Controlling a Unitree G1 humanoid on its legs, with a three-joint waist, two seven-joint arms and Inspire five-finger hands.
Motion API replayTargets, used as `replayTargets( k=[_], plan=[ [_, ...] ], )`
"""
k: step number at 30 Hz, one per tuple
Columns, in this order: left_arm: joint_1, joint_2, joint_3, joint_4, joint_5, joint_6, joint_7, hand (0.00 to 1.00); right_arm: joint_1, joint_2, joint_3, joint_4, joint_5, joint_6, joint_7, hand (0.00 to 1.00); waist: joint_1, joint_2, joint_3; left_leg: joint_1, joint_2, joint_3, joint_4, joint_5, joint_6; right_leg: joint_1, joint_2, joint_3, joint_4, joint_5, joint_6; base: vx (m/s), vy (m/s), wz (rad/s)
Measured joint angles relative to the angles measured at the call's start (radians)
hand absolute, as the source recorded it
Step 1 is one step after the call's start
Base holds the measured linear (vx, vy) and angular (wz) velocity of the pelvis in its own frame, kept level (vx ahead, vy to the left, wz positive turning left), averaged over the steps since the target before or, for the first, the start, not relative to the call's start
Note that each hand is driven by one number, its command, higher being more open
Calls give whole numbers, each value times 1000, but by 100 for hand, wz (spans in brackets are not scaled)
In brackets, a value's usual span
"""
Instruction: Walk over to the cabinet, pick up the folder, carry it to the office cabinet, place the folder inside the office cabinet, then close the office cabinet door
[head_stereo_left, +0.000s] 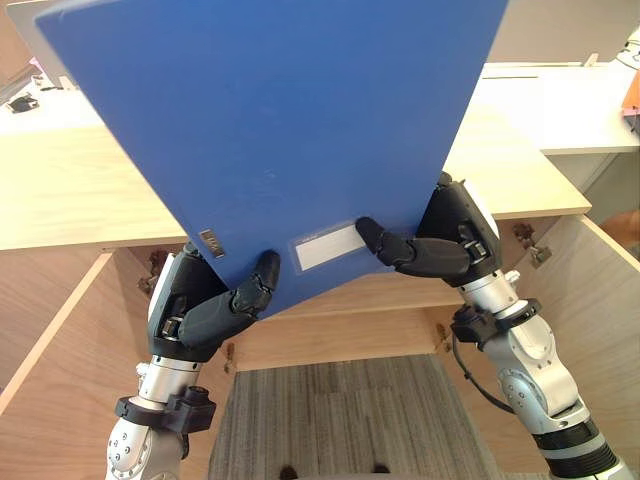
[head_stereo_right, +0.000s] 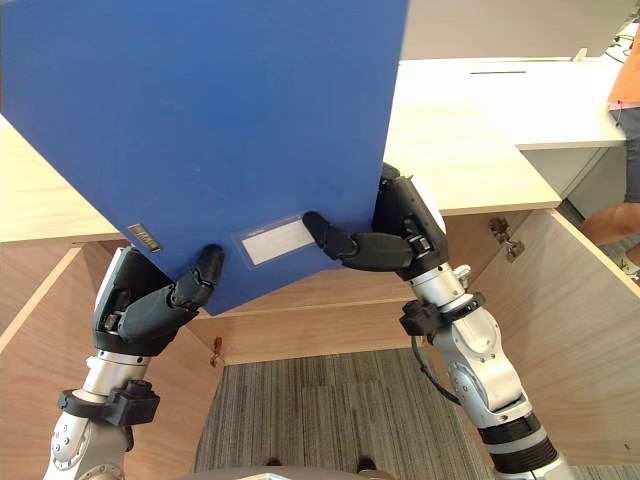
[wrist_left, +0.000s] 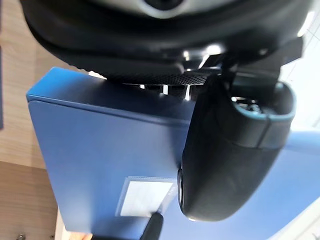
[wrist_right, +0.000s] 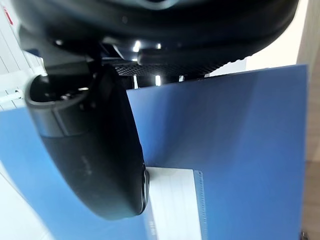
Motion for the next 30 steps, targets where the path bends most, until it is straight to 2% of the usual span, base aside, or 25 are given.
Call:
replayTargets(
  k=[1, 6, 8, 11, 16, 20, 25, 30],
  plan=[
    [-3, -5, 1, 6, 3, 0, 0, 100, 0, 14, 0, -1, -2, 0, 6, 0, 2, 0, 0, -2, 0, -1, 0, 1, 0, -2, 0, 0, 0, 0, 0, -38, -29, 2],
    [-57, -122, 81, 78, 75, -17, 7, 100, 0, 165, 2, -7, -80, 14, 11, 0, 18, 1, -3, -17, 0, -18, 0, 11, -1, -12, 0, -16, 7, 0, 0, -37, -28, 9],
    [-57, -152, 107, 117, 98, -20, 13, 100, -3, 213, -5, -5, -115, 19, -19, 0, 21, 1, -17, -21, 1, -21, 0, 12, -1, -16, 0, -18, 8, 0, 0, -25, -19, 7],
    [-60, -196, 170, 195, 148, -20, 57, 100, -14, 247, -16, -6, -186, 19, -50, 0, 24, 2, -28, -21, 1, -21, 0, 12, -1, -16, -1, -17, 8, 0, 0, -11, -5, 0],
    [-65, -264, 297, 379, 238, -6, 194, 100, -41, 300, -49, -16, -297, 13, -121, 0, 27, 1, -29, -22, 1, -23, -1, 13, -1, -18, 0, -19, 11, 0, -1, -33, -13, 1],
    [-62, -307, 356, 463, 307, 6, 272, 100, -41, 318, -81, -20, -361, -2, -165, 0, 32, 1, -29, -26, 1, -25, -1, 14, -1, -20, -1, -21, 11, -1, -1, -5, -3, 1],
    [-62, -313, 358, 605, 398, 21, 271, 100, -41, 313, -81, -18, -415, -2, -178, 0, 36, 1, -30, -41, 0, -27, -1, 17, -2, -34, -1, -24, 10, -1, -1, 0, 0, 0],
    [-68, -318, 341, 893, 541, 73, 271, 100, -29, 277, 5, -6, -496, -4, -182, 0, 24, -3, -33, -53, 0, -27, -1, 17, -2, -47, -1, -23, 10, -1, -1, 0, 0, 0]
  ],
)
